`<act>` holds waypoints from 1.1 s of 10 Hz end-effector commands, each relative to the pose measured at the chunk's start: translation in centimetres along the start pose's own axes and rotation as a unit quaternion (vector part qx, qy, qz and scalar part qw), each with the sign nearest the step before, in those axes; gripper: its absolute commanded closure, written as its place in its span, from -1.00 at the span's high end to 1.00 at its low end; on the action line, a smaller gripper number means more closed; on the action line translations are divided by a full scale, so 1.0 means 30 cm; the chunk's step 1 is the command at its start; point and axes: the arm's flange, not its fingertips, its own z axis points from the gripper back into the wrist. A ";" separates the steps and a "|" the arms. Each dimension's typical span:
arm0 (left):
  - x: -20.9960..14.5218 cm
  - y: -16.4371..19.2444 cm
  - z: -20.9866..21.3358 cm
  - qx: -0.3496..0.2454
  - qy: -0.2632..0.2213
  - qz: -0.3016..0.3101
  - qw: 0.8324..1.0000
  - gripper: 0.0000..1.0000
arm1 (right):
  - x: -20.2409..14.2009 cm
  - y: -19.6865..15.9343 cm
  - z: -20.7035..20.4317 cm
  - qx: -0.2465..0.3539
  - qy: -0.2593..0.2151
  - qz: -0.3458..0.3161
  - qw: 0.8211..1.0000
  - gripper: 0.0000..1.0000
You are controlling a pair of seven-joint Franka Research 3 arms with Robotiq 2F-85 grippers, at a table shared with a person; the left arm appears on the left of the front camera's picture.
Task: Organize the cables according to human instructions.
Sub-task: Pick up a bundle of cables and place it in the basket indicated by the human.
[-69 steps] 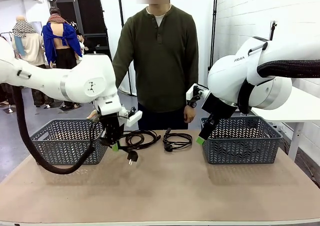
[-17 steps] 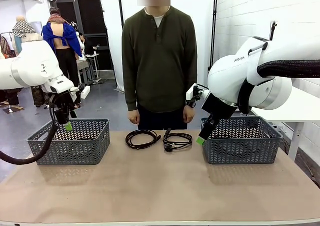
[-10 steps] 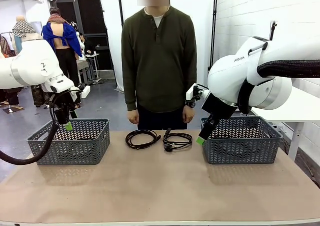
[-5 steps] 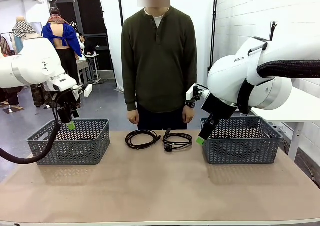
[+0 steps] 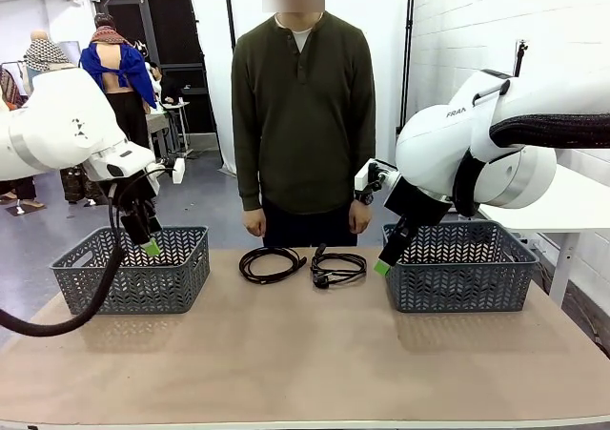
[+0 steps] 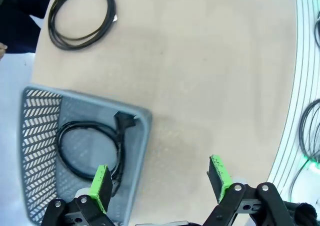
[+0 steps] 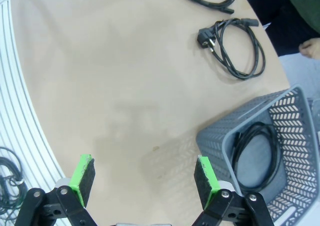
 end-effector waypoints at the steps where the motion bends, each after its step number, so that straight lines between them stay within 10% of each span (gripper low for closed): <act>1: -0.021 -0.111 -0.020 0.007 -0.049 0.002 0.999 1.00 | 0.002 -0.002 0.000 -0.003 0.000 -0.001 1.000 1.00; 11: -0.010 -0.228 -0.125 0.008 -0.063 0.017 0.998 1.00 | 0.002 -0.002 0.000 -0.003 0.000 -0.001 1.000 1.00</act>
